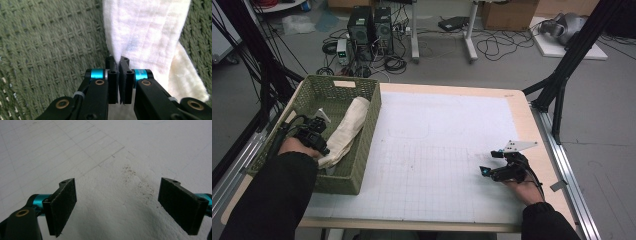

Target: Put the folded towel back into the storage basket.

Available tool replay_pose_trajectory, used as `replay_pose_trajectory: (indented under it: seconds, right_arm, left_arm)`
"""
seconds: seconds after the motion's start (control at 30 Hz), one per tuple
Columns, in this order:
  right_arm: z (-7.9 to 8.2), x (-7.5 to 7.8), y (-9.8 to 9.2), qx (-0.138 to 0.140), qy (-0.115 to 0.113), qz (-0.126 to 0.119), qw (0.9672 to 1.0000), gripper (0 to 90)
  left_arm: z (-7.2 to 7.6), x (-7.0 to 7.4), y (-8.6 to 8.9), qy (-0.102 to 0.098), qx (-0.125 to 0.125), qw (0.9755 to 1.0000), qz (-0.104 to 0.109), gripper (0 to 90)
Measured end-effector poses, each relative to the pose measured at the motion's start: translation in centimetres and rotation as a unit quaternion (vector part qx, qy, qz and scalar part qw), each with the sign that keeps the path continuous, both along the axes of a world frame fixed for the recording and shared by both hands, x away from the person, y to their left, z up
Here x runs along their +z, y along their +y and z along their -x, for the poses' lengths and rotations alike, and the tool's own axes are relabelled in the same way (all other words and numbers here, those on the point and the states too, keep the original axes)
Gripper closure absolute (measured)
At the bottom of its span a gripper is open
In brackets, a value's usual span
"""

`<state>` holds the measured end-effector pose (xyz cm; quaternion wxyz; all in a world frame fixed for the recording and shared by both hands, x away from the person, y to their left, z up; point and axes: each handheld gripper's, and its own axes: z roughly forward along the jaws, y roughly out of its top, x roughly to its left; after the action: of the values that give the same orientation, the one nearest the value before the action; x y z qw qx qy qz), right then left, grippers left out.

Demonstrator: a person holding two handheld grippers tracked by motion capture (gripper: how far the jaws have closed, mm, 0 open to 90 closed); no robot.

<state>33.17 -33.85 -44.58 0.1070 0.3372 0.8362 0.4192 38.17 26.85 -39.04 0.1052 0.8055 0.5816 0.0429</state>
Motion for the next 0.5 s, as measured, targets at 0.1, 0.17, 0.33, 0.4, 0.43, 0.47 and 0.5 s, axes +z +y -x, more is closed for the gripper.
replay_pose_trajectory:
  seconds: [0.1, 0.17, 0.33, 0.4, 0.43, 0.47, 0.5]
  right_arm:
    - [-0.1, 0.1, 0.2, 0.003, -0.003, 0.0, 1.0, 14.5]
    - [-0.1, 0.1, 0.2, 0.002, -0.002, 0.001, 1.0, 14.5]
    - [-0.2, 0.1, 0.4, 0.003, 0.001, 0.002, 1.0, 14.6]
    - [-0.2, 0.0, 0.4, 0.005, -0.001, 0.003, 1.0, 14.6]
    - [-0.2, 0.1, 0.4, 0.003, 0.001, 0.002, 1.0, 14.6]
    - [-0.2, 0.1, 0.4, 0.003, 0.0, 0.002, 1.0, 14.6]
    - [-0.2, 0.1, 0.4, 0.002, 0.001, 0.0, 1.0, 14.6]
  left_arm:
    - [0.1, -0.1, -0.3, -0.003, -0.012, 0.9999, 0.002, 77.3]
    - [0.1, 0.4, -0.2, -0.015, -0.014, 0.9996, 0.02, 64.7]
    - [0.4, 0.8, -0.5, -0.025, -0.039, 0.9982, 0.038, 67.7]
    - [0.4, 0.5, -0.7, -0.015, -0.05, 0.9978, 0.04, 74.1]
    - [0.4, 0.2, -0.8, -0.003, -0.059, 0.9973, 0.043, 76.3]
    - [0.4, -0.1, -0.9, 0.01, -0.064, 0.997, 0.043, 76.3]
    - [0.3, -0.3, -1.1, 0.02, -0.069, 0.9966, 0.041, 75.1]
